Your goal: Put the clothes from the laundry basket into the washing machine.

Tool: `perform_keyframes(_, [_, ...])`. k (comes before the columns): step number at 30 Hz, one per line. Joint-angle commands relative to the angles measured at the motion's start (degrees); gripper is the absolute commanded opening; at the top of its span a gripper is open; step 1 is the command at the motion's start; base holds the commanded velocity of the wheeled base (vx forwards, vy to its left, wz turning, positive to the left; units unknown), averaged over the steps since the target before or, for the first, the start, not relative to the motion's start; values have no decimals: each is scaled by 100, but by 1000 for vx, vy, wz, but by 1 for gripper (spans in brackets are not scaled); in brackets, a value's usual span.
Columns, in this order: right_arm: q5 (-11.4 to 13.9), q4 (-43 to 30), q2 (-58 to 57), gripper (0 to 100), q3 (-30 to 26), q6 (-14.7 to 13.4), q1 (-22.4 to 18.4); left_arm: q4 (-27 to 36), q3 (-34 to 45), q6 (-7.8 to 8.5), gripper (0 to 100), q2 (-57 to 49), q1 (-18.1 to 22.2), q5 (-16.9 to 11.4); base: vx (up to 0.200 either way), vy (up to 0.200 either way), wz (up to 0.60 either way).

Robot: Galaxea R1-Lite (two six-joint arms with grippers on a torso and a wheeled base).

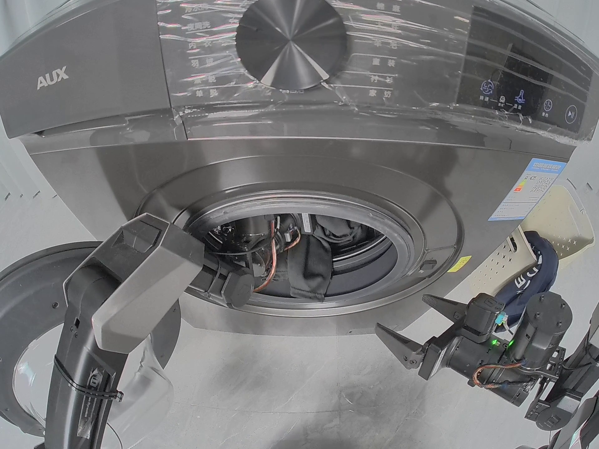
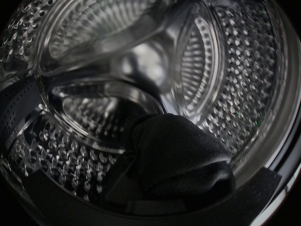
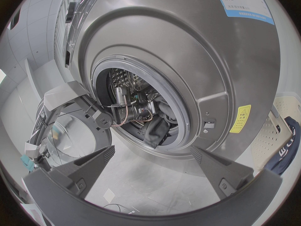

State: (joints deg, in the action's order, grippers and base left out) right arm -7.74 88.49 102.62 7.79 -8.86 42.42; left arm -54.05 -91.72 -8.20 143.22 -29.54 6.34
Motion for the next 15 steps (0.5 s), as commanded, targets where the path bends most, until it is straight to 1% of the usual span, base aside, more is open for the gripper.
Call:
perform_keyframes(1, [-8, 1, 48, 100, 3, -10, 12, -9, -953, -164, 0, 347, 106, 298, 0, 0, 0])
perform_keyframes(3, [-8, 1, 48, 100, 3, -19, 12, -9, -1006, -182, 0, 339, 106, 324, 0, 0, 0])
perform_keyframes(4, [-8, 1, 48, 100, 3, -19, 12, 0, -962, -182, 100, 312, 97, 324, 0, 0, 0])
perform_keyframes(7, [-8, 1, 48, 100, 3, -19, 3, 0, -751, -190, 100, 242, 80, 324, 0, 0, 0])
perform_keyframes(9, [-8, 1, 48, 100, 3, -19, 3, 9, -540, -225, 100, 137, 62, 315, 0, 0, 0])
perform_keyframes(11, [-8, 1, 48, 100, 3, -19, 3, 79, -118, -269, 100, -101, 9, 271, 0, 0, 0])
perform_keyframes(15, [-8, 1, 48, 100, 3, -19, 12, 202, 471, -261, 100, -347, -87, 157, 0, 0, 0])
